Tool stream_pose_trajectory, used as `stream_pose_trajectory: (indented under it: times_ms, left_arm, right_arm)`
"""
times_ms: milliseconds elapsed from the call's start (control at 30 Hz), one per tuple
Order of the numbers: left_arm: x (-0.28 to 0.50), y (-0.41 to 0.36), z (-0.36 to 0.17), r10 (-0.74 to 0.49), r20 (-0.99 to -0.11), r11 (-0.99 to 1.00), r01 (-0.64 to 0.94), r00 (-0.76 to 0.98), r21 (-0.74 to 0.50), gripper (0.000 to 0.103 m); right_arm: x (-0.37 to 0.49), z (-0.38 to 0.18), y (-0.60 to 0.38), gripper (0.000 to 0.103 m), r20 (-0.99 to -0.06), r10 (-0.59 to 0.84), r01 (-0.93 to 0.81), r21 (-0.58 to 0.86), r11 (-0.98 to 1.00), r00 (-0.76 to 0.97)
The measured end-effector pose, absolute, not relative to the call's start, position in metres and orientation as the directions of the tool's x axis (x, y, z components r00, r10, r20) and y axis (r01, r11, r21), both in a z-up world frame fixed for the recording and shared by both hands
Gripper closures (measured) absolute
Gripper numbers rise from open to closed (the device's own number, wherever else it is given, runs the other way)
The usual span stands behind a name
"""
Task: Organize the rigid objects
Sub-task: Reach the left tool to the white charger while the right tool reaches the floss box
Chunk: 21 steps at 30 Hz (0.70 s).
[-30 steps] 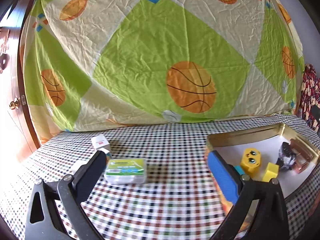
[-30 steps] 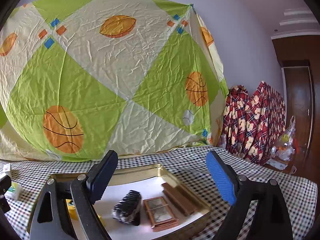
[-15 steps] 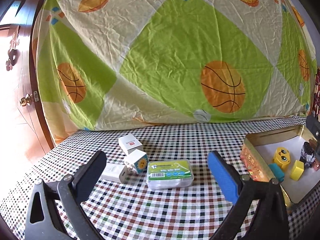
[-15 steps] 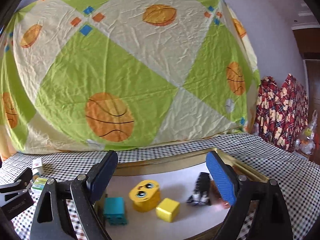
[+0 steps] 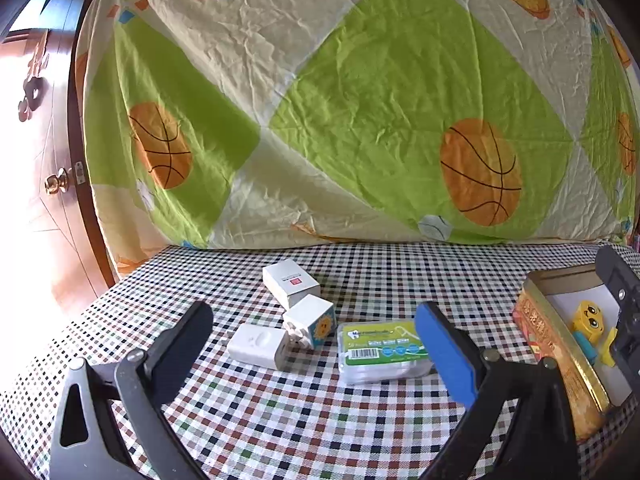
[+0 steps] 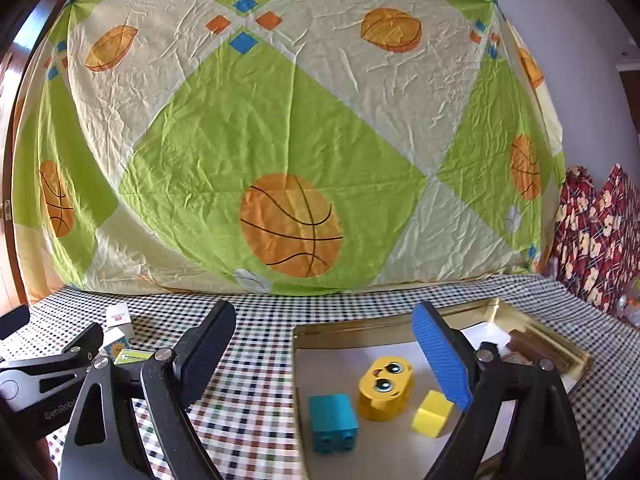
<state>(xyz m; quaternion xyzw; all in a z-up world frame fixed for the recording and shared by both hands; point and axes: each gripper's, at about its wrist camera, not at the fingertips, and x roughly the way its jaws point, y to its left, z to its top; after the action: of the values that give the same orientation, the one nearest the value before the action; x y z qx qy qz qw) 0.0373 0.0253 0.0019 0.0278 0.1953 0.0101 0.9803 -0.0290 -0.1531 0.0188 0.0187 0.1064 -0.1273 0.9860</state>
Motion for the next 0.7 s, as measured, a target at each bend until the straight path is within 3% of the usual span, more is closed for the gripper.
stream_pose_trajectory:
  times_ms: [500,700]
  left_arm:
    - [0.078,0.068,-0.002,0.089,-0.412,0.994,-0.053,0.907,0.096,0.001]
    - [0.106,0.111,-0.010,0.104,-0.502,0.994,-0.100,0.859,0.035,0.001]
  right_arm:
    - [0.001,0.012,-0.117,0.011,-0.290,-0.173,0.188,0.022,0.982,0.941]
    - [0.020,0.009,-0.101,0.011,-0.339,-0.112,0.130,0.029,0.991,0.934]
